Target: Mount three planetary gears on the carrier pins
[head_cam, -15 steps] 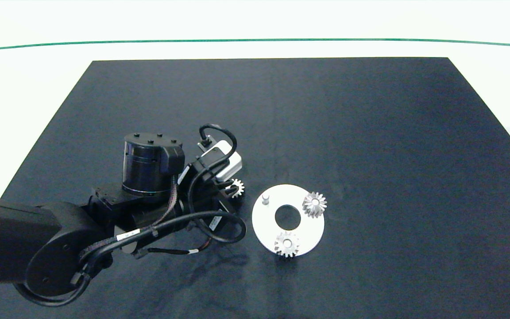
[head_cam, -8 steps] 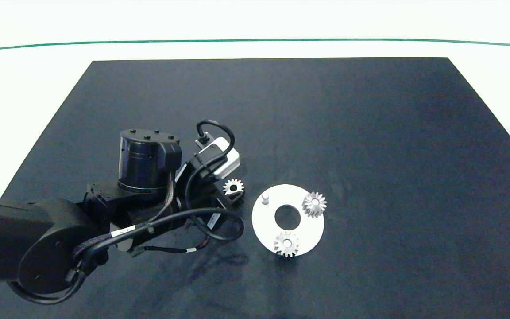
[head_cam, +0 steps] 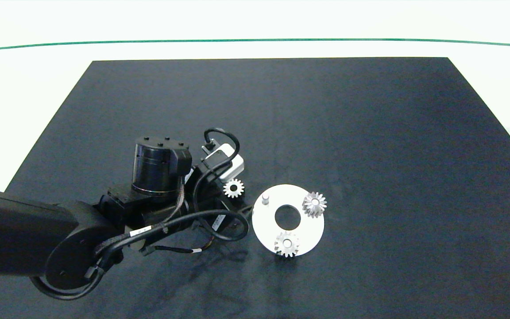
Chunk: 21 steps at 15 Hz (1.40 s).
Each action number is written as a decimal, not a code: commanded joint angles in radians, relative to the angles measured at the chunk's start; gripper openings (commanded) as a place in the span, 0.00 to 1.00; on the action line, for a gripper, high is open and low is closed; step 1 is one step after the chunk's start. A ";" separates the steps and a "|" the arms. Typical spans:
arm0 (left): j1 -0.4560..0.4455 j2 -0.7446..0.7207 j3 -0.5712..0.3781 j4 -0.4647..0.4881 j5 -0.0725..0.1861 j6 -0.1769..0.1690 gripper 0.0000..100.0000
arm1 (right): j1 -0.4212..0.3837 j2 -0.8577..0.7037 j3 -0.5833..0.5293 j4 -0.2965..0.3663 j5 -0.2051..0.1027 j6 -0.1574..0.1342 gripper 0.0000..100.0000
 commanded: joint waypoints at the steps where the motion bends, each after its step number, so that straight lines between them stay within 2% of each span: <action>1: 0.009 0.031 -0.001 -0.007 -0.008 0.003 0.96 | 0.001 -0.005 0.003 0.001 -0.003 -0.001 1.00; 5: 0.031 0.031 -0.001 -0.005 -0.028 0.003 0.89 | 0.001 -0.003 0.003 0.001 -0.003 -0.001 1.00; 21: 0.024 0.033 -0.019 -0.001 -0.031 0.003 0.57 | 0.001 -0.003 0.000 0.000 -0.004 -0.003 1.00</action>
